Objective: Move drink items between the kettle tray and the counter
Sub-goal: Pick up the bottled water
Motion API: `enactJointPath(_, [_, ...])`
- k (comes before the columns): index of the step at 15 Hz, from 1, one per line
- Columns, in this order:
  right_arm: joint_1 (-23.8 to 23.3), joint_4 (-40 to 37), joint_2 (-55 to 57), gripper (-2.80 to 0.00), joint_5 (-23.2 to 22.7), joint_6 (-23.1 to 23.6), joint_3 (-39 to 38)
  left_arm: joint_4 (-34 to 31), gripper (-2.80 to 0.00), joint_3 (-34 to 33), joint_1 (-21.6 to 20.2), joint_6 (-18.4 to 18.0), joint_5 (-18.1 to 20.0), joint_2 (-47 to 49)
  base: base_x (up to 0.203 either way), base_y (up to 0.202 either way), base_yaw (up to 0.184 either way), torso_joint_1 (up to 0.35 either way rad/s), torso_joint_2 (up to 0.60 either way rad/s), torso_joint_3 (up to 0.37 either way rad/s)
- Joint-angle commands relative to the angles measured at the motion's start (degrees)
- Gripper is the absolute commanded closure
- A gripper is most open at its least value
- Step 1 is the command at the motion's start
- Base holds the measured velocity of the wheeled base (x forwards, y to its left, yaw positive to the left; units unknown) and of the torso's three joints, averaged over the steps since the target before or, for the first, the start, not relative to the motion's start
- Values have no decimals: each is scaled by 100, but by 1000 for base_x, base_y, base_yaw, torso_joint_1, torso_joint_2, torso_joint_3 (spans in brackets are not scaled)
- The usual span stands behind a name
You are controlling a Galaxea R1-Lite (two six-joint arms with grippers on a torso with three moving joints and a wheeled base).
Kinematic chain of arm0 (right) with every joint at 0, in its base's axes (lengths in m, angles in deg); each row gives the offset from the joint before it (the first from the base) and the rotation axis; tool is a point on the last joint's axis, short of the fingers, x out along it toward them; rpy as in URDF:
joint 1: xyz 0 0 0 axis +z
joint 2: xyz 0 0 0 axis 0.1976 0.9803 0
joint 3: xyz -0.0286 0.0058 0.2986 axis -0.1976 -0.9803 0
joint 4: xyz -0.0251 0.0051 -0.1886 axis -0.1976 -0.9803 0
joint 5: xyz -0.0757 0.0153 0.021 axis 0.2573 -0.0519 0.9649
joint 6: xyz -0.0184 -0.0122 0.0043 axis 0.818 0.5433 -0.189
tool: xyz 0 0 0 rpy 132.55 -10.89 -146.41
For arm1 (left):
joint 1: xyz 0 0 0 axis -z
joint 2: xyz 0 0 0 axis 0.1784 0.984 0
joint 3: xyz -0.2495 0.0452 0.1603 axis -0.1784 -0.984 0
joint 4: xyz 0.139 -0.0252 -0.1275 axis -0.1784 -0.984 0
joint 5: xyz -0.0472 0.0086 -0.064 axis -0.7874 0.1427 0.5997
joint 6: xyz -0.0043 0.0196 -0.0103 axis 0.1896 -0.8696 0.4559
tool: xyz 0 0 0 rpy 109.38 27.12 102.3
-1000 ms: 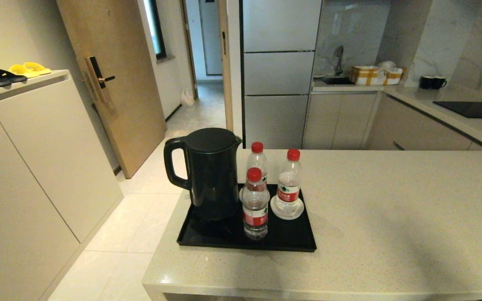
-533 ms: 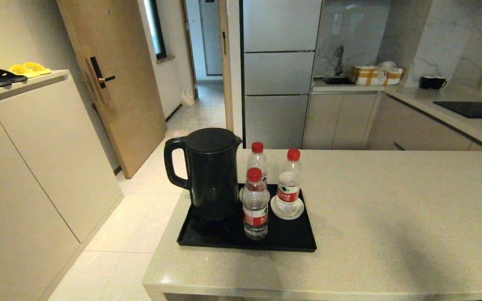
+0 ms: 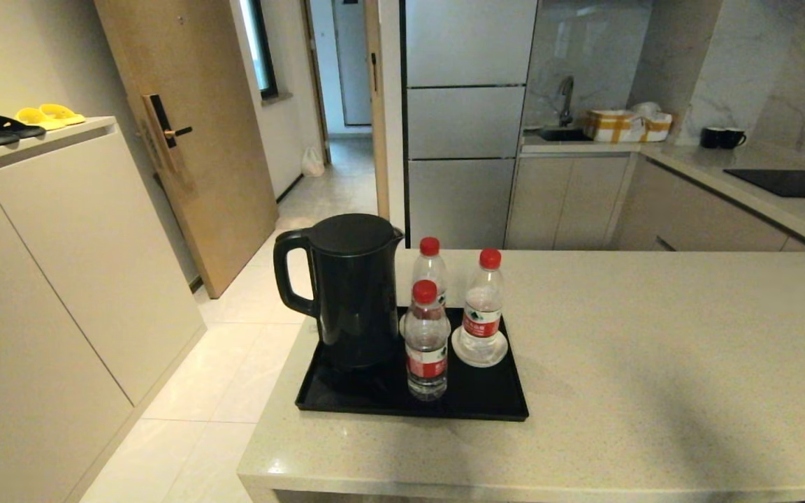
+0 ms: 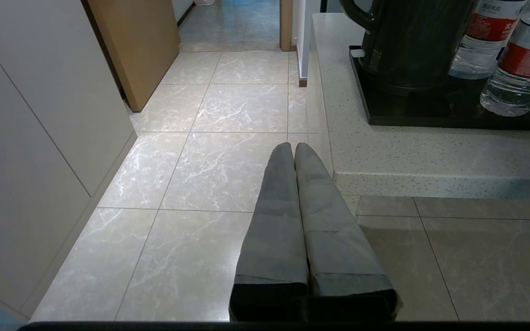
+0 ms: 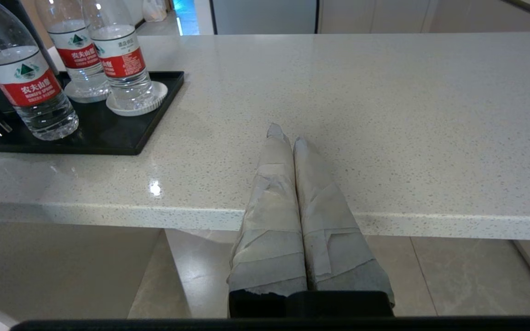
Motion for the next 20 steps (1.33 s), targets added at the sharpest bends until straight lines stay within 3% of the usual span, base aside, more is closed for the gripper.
enactJointPath(1, [0,2,10,0,-4,4,0,-2,0,0,-1,-2,-1,6,0,0,0,0,0,0])
enactJointPath(15, [5,-129,38,0,3,269,195,-2,0,0,-1,-2,-1,6,0,0,0,0,0,0])
enactJointPath(18, [2,-208,1085,0,-400,-91,1729,-2,0,0,-1,-2,-1,6,0,0,0,0,0,0])
enactJointPath(20, [-8,-509,2194,0,-1063,-165,2969,-2,0,0,-1,-2,-1,6,0,0,0,0,0,0])
